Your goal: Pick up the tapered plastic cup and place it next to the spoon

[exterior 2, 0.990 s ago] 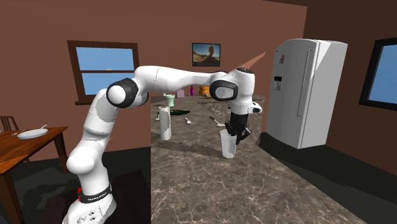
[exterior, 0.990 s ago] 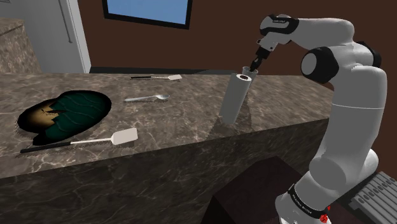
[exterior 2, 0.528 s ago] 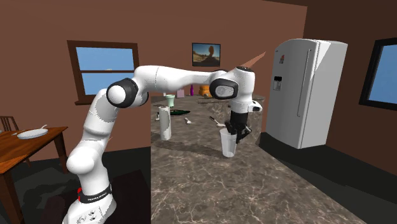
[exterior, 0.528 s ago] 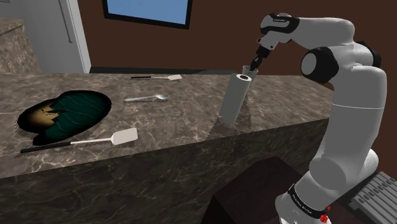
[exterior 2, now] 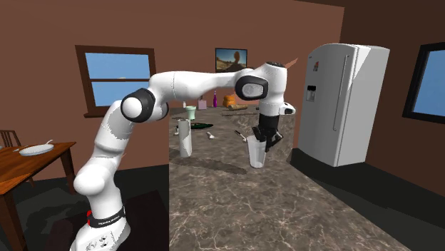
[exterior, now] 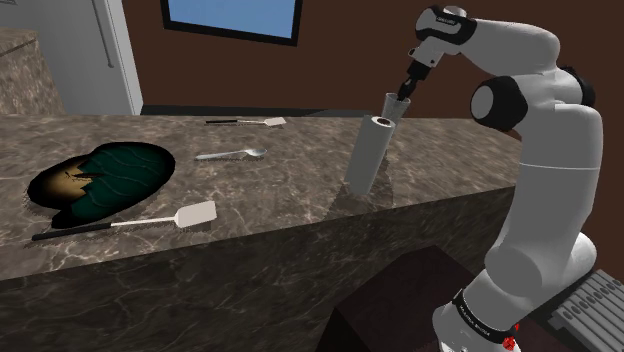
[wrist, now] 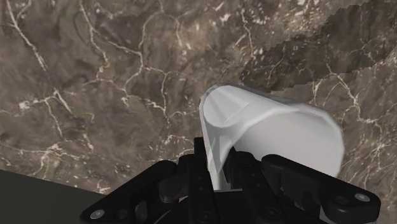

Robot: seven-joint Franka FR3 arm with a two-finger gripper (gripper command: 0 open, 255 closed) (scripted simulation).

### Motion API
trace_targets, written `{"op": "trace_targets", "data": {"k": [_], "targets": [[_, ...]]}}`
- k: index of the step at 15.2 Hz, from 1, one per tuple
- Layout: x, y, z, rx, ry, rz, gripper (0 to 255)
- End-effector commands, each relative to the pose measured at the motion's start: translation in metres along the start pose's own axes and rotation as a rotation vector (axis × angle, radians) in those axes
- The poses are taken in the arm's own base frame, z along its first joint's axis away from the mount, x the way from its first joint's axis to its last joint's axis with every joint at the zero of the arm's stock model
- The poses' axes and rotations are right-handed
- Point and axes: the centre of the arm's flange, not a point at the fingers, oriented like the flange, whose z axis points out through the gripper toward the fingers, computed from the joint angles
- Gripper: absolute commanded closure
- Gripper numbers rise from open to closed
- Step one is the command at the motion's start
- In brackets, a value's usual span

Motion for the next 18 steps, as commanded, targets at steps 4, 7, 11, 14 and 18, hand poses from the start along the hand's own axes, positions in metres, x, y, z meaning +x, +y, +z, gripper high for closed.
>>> {"op": "trace_targets", "data": {"k": [4,7,11,14,18], "targets": [[0.005,-0.004,-0.025,0.000,0.000,0.000,255],[0.007,-0.006,-0.037,0.000,0.000,0.000,255],[0.016,-0.058,-0.036,0.000,0.000,0.000,255],[0.022,-0.097,-0.036,0.000,0.000,0.000,255],[0.031,-0.149,-0.035,0.000,0.000,0.000,255]]}}
